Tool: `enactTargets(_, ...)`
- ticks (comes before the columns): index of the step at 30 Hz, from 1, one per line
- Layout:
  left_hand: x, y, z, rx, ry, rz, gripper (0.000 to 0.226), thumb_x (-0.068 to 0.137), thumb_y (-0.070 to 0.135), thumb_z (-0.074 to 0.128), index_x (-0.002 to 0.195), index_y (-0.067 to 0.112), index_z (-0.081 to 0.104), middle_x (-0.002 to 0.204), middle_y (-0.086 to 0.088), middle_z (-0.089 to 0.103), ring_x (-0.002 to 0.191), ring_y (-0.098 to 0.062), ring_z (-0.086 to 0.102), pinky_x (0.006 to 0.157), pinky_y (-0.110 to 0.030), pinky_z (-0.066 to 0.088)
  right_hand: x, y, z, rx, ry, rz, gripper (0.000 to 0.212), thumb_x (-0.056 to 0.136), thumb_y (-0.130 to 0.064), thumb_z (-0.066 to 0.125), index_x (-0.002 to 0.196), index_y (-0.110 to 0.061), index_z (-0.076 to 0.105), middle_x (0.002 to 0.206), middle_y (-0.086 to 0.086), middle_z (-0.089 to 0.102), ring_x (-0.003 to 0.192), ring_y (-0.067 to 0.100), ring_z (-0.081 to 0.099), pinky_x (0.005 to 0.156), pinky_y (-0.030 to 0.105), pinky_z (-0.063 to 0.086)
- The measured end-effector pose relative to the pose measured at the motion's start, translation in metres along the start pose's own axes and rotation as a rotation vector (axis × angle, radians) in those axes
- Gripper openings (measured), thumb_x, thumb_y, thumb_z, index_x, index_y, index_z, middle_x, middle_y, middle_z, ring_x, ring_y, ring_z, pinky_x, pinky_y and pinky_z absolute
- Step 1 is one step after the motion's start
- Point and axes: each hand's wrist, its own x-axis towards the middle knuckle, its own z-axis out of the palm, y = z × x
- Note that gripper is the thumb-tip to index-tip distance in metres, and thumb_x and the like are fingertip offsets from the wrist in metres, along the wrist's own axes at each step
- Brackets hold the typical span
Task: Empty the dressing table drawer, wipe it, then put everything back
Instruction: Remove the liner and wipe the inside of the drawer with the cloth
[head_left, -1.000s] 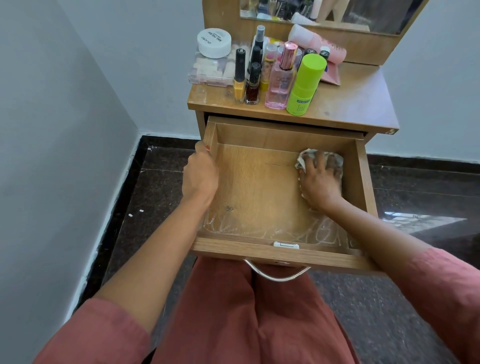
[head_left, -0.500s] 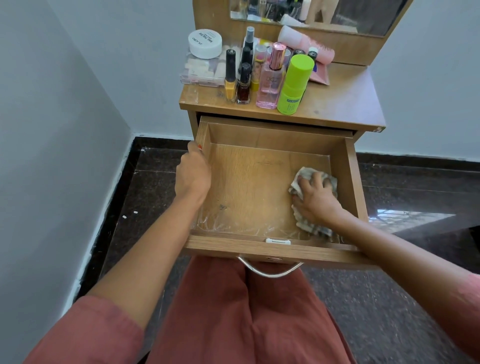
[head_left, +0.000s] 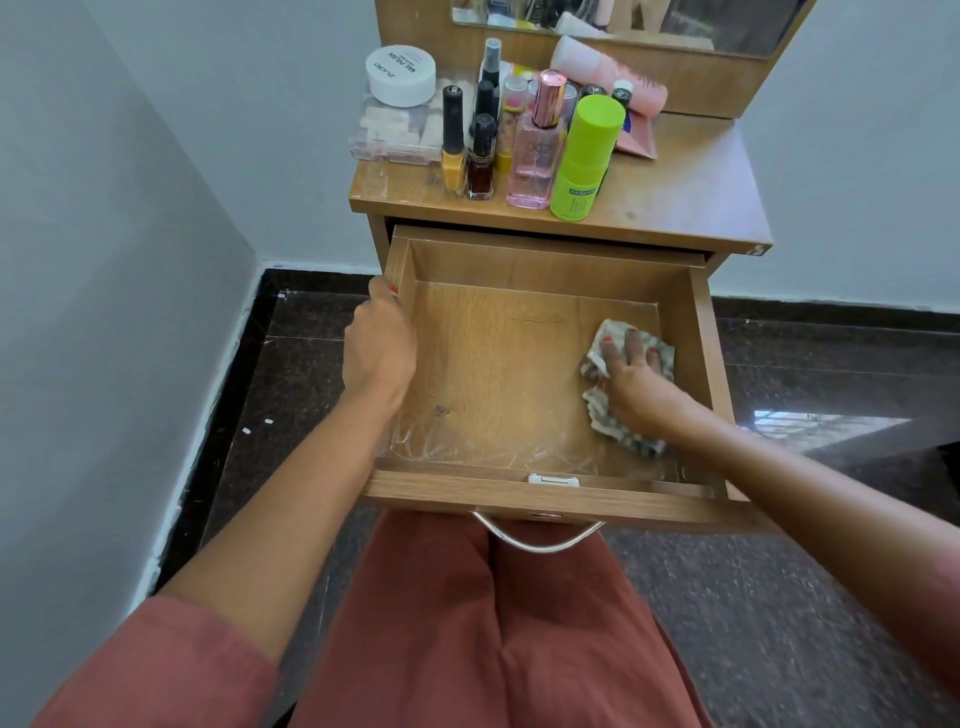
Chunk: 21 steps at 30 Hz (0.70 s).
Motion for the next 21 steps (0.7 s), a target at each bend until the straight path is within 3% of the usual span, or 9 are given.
enactTargets(3, 0.001, -0.001, 0.000, -0.007, -0.006, -0.001, 0.031, 0.098, 0.005, 0.020, 0.121, 0.001, 0.041, 0.111, -0.023, 0.057, 0.092, -0.034, 0.054, 0.070, -0.036, 0.036, 0.034, -0.001, -0.019, 0.017, -0.013, -0.018, 0.061, 0.098, -0.009, 0.027, 0.144, -0.008, -0.013, 0.151, 0.021, -0.021, 0.139, 0.041, -0.014, 0.116, 0.049, 0.004)
enactTargets(6, 0.002, -0.002, 0.001, -0.027, -0.007, -0.010, 0.032, 0.097, 0.005, 0.019, 0.120, 0.003, 0.042, 0.109, -0.021, 0.058, 0.083, -0.025, 0.046, 0.069, -0.036, 0.037, 0.053, -0.001, -0.015, 0.031, 0.013, 0.010, 0.055, 0.098, -0.014, 0.024, 0.147, -0.012, -0.002, 0.153, 0.017, -0.017, 0.140, 0.037, -0.018, 0.116, 0.053, 0.001)
enactTargets(10, 0.002, -0.002, 0.001, -0.024, -0.005, -0.007, 0.032, 0.097, 0.004, 0.020, 0.120, 0.002, 0.041, 0.109, -0.021, 0.058, 0.082, -0.023, 0.046, 0.069, -0.035, 0.037, 0.035, -0.009, -0.005, 0.061, 0.182, -0.054, 0.056, 0.098, -0.016, 0.030, 0.147, -0.013, 0.004, 0.154, 0.016, -0.009, 0.142, 0.037, -0.006, 0.116, 0.050, 0.007)
enactTargets(15, 0.002, -0.001, 0.001, -0.006, -0.003, -0.007, 0.032, 0.097, 0.003, 0.020, 0.120, 0.002, 0.042, 0.110, -0.023, 0.058, 0.092, -0.033, 0.054, 0.070, -0.036, 0.037, 0.024, -0.034, 0.004, -0.082, 0.057, -0.210, 0.057, 0.100, -0.022, 0.025, 0.146, -0.017, -0.009, 0.153, 0.007, -0.022, 0.140, 0.035, -0.020, 0.113, 0.055, 0.002)
enactTargets(21, 0.004, -0.003, -0.001, -0.010, -0.012, 0.004, 0.030, 0.097, 0.004, 0.021, 0.118, 0.002, 0.042, 0.109, -0.022, 0.058, 0.094, -0.034, 0.055, 0.070, -0.037, 0.036, 0.038, -0.090, 0.004, -0.217, 0.087, -0.418, 0.056, 0.100, -0.025, 0.026, 0.146, -0.018, -0.005, 0.155, 0.003, -0.016, 0.142, 0.031, -0.013, 0.114, 0.053, 0.004)
